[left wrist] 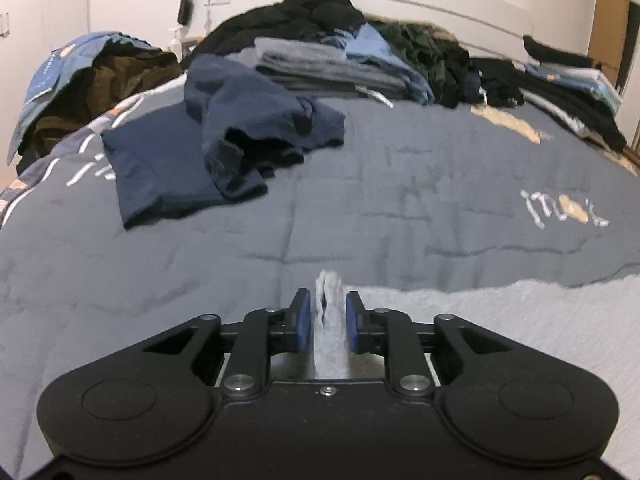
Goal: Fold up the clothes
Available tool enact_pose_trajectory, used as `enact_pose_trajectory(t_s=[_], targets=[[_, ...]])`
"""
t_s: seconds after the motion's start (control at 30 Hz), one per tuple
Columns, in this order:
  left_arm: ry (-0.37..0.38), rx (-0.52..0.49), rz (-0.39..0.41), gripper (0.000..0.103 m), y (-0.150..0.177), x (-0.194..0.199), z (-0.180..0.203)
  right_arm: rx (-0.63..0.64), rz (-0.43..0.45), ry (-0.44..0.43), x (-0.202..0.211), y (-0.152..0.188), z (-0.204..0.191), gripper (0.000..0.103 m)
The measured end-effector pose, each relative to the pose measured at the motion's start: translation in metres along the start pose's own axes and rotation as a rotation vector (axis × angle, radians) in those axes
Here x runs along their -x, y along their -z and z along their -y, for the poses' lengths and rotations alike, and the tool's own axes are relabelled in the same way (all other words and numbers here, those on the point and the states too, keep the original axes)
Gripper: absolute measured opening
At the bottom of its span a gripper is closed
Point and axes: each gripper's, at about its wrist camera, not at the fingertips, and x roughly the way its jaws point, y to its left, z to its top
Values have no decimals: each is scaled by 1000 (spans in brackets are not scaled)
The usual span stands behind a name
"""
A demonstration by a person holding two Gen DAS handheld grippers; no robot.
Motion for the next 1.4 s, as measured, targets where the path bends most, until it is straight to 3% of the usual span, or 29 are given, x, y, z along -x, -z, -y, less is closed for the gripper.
enact_pose_trajectory(t_s=[0.07,0.23,0.57,0.8,1.0,1.1,1.13,1.23,1.4], targets=[[3,24,18,27,-3,10,0,-20,36,-9,22,-3,3,38],[40,59,53,33,3,45,11,-70,56,-20,73,11,11,42],[75,134,129,36,43,132,32,-18,-44,34,141,103,6,42],[54,152,124,41,71,170,35,50,-106,82,173,158,2,42],[26,168,84,44,94,187,35,55,-150,106,175,180,-2,42],[7,160,62,44,102,192,33,-1,-163,116,173,183,4,31],[4,162,56,44,105,193,32,-22,-164,111,175,183,7,14],[-6,182,32,44,110,196,26,-69,-152,114,189,184,13,0],[8,244,-15,44,130,204,19,-4,-132,232,200,187,11,0]])
